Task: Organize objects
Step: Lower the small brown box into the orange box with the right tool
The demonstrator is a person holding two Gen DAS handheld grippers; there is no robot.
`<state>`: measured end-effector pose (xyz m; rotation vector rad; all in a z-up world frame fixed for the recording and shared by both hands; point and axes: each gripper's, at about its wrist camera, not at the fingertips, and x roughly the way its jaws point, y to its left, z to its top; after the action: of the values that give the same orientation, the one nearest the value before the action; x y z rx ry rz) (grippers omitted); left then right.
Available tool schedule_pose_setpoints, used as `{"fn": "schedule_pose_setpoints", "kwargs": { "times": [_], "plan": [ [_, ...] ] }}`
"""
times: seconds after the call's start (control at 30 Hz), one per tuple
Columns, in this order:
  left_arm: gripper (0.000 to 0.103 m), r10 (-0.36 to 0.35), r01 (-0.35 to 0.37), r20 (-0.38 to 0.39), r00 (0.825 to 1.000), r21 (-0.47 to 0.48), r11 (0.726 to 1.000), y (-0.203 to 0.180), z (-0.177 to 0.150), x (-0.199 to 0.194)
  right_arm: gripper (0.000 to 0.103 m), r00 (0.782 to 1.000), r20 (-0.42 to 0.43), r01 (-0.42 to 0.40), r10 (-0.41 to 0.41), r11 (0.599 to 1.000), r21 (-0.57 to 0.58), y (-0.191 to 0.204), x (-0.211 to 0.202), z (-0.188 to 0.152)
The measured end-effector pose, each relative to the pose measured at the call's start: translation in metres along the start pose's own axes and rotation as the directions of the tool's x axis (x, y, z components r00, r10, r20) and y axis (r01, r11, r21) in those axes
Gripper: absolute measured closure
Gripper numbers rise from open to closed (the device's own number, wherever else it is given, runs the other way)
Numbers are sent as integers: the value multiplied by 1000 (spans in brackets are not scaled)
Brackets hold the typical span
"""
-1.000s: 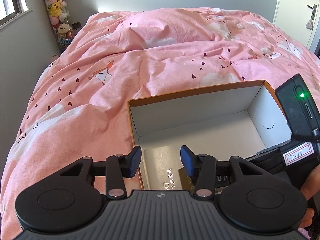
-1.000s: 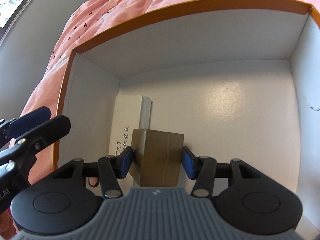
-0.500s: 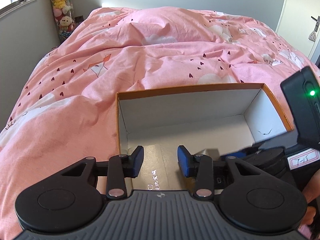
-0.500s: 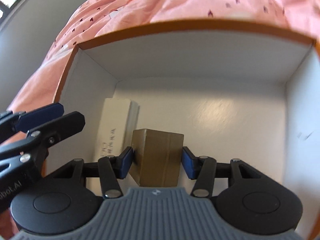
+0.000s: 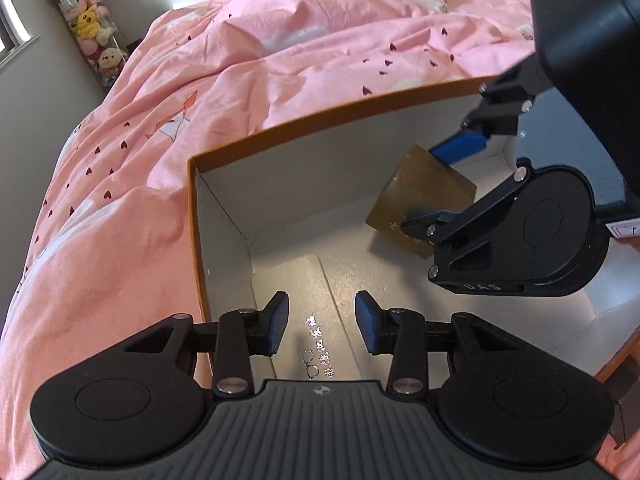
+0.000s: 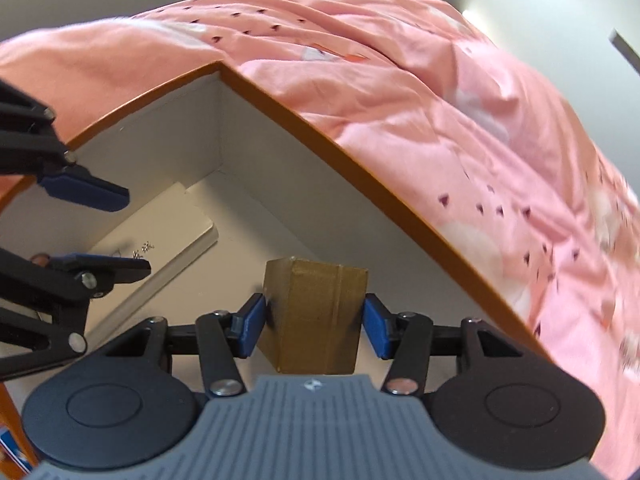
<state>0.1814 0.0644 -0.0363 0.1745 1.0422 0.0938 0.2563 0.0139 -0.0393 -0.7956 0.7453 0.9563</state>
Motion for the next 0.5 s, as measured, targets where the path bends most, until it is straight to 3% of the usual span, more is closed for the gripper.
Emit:
{"fn": "schedule_pose_setpoints", "kwargs": {
  "times": [0.17, 0.5],
  "plan": [
    [48, -15, 15, -19, 1000, 7, 1000, 0, -1, 2, 48, 999, 37, -11, 15, 994, -112, 4, 15, 6],
    [48, -83, 83, 13, 996, -14, 996, 6, 1, 4, 48, 998, 57, 7, 5, 978, -208, 13, 33, 9]
  ]
}}
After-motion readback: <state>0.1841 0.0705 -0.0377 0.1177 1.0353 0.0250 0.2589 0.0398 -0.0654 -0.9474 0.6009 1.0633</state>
